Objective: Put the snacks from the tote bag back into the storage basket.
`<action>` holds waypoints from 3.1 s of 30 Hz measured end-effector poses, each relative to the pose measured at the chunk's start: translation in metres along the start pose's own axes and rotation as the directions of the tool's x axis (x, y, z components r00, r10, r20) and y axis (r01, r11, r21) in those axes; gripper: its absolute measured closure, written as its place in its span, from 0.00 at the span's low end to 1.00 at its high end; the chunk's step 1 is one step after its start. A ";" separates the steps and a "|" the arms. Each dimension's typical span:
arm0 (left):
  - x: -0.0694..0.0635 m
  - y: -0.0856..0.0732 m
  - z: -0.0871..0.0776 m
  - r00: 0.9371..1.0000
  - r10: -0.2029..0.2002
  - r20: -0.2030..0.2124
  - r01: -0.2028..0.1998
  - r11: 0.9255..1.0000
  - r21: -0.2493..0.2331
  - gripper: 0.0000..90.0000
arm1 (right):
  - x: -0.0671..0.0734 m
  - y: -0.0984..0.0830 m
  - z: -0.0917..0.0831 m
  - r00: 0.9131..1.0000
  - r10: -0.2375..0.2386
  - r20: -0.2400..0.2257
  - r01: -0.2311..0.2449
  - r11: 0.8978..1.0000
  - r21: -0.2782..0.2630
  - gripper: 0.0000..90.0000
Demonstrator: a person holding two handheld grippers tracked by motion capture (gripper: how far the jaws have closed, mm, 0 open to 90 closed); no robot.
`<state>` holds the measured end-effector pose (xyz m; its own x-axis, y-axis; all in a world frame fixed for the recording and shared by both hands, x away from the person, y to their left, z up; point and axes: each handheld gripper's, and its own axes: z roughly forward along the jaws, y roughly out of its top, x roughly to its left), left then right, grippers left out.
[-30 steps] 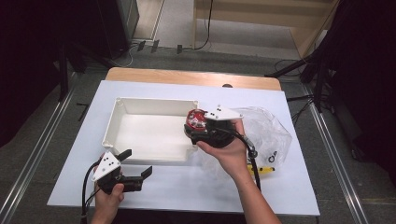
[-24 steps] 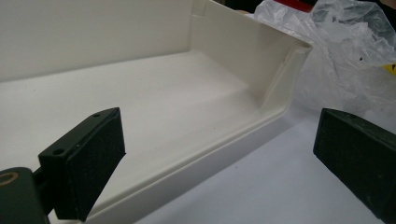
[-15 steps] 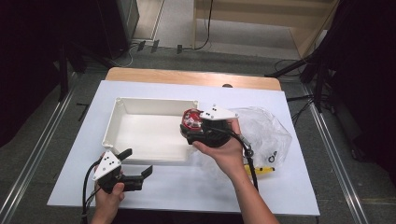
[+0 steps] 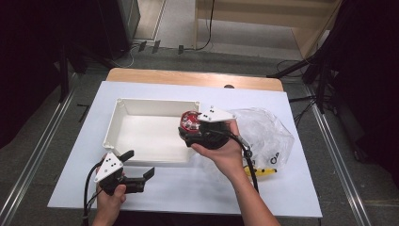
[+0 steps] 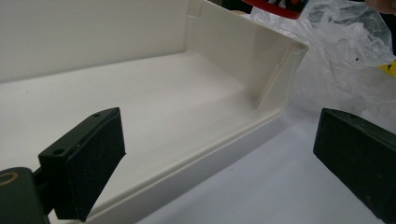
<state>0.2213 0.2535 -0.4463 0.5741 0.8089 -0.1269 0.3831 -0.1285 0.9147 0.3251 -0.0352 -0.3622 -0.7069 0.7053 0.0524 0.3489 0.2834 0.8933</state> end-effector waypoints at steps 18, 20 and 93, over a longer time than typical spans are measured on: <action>0.001 0.000 -0.001 1.000 -0.011 -0.002 0.011 1.000 -0.002 0.03 | 0.003 -0.006 0.013 1.000 -0.014 -0.020 0.015 0.998 0.054 0.26; 0.002 0.000 0.000 1.000 -0.007 -0.001 0.007 1.000 0.001 0.03 | 0.004 -0.007 0.014 1.000 -0.023 -0.019 0.024 0.998 0.061 0.26; 0.002 -0.002 0.003 1.000 -0.007 0.000 0.007 1.000 0.015 0.03 | 0.013 -0.042 0.049 0.986 -0.164 -0.042 0.170 0.953 0.250 0.26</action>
<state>0.2240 0.2531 -0.4495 0.5718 0.8096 -0.1329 0.3975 -0.1316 0.9081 0.3315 -0.0061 -0.4207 -0.7797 0.6214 -0.0766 0.3664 0.5522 0.7489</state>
